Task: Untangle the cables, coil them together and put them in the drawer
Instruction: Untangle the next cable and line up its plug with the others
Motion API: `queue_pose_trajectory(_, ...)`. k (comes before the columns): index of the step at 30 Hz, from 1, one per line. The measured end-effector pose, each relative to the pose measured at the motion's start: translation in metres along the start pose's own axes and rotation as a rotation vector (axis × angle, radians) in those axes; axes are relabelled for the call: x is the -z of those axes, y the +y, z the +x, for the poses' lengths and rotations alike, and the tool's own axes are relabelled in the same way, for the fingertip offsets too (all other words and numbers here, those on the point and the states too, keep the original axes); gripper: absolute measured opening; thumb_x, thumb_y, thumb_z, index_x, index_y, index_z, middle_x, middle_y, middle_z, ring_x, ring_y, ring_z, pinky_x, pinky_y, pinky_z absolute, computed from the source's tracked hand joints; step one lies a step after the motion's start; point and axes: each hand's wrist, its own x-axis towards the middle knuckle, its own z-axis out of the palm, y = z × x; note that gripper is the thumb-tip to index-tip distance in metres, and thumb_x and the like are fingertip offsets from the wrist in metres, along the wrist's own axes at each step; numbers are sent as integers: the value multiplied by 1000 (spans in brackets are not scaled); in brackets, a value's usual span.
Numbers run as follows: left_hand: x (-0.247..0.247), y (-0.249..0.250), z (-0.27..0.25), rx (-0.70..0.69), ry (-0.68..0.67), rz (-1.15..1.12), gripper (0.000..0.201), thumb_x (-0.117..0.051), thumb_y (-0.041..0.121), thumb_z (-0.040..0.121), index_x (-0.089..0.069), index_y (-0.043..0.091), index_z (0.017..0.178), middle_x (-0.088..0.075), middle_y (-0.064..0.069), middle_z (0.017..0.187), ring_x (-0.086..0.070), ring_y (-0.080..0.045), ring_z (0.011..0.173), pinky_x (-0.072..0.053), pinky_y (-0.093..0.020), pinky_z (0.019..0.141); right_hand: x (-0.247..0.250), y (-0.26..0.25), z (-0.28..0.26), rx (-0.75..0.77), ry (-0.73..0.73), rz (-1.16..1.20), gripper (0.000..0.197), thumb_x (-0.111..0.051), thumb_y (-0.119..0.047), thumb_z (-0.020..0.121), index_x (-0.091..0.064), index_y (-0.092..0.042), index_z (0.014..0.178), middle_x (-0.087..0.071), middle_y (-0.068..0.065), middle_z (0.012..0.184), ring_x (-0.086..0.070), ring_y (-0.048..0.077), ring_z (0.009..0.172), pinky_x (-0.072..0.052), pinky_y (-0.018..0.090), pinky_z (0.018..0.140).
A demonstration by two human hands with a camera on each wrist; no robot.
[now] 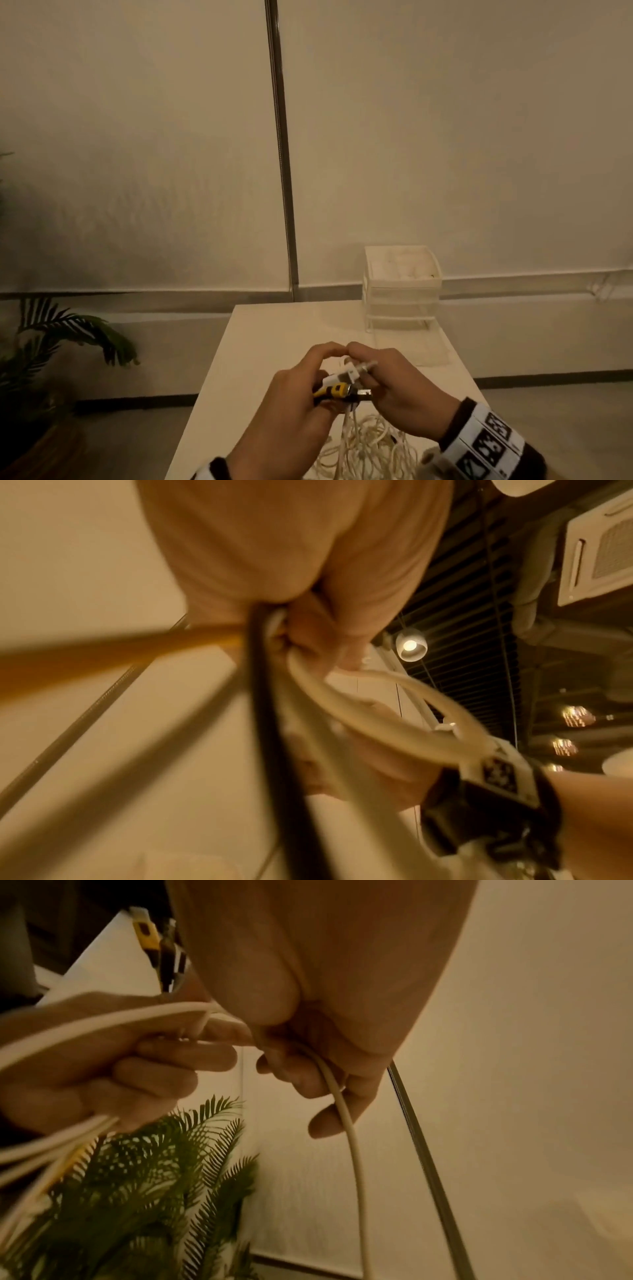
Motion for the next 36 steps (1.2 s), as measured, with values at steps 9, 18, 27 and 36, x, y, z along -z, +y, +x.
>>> queue_pose_trajectory(9,-5,-1,16,71,103,145,21,-60,12,91,-55,29,79,-62,2,68,-48,-6,59,-36,-20,53,20,13,-1,26,19,-86,18,-47,-32,99,-56,-30,83,-62,-10,75,-55,7,68,-43,25,63)
queue_pose_trajectory(18,-1,7,37,-95,439,120,18,-55,12,95,-56,25,83,-60,11,69,-50,-11,55,-35,-15,46,-7,42,-1,-130,-60,264,22,-46,-19,101,-58,-21,82,-64,-7,75,-59,7,75,-47,24,75)
queue_pose_trajectory(27,20,10,37,-58,448,221,32,-56,14,94,-44,36,113,-61,11,73,-53,-8,56,-41,-23,47,4,45,2,-290,193,393,30,-39,-25,102,-54,-4,86,-61,7,68,-64,22,67,-54,41,75)
queue_pose_trajectory(36,22,-4,8,90,434,354,36,-70,15,86,-46,38,101,-56,3,59,-55,-5,60,-45,-19,47,75,-10,38,-135,557,614,32,-34,-19,104,-60,-6,92,-35,4,58,-31,18,54,-29,31,54)
